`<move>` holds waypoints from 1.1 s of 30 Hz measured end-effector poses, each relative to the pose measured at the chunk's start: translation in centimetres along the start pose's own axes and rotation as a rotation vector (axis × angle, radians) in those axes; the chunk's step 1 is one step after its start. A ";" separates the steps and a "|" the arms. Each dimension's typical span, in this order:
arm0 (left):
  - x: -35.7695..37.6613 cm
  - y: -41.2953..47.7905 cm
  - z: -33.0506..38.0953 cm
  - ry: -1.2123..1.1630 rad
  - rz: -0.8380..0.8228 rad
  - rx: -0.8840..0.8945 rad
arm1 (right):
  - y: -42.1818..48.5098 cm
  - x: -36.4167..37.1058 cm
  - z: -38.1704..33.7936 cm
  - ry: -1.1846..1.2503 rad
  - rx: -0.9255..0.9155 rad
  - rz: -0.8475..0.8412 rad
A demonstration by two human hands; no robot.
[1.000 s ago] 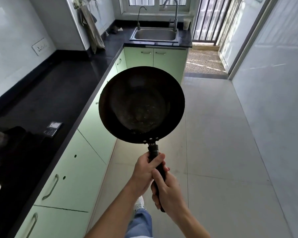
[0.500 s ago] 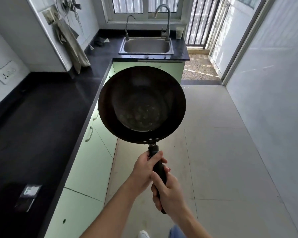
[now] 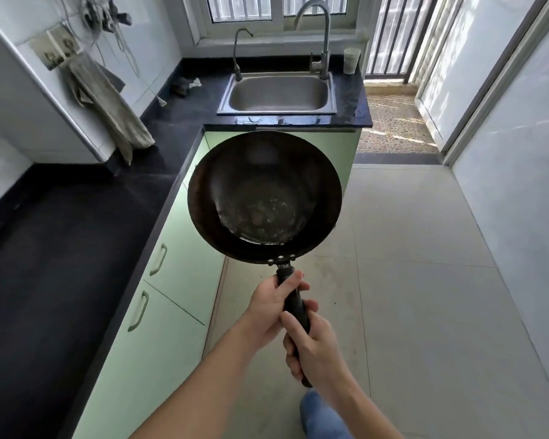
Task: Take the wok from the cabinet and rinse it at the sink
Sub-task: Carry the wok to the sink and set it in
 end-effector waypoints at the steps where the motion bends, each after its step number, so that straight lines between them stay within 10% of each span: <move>1: 0.6 1.6 1.2 0.014 0.022 -0.004 | 1.7 -1.0 -0.4 -0.009 0.011 -0.006; 33: 0.1 34.7 34.3 0.034 -0.050 0.053 | 46.3 -2.9 -11.6 -0.091 0.005 0.058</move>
Point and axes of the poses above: each hand's wrist, its own y-axis towards the middle knuckle, its own x-axis out of the palm, z = x × y, the point moved 5 cm from there along y, towards the middle knuckle, and after that the axes turned 11 degrees about -x, right-handed, at the moved point
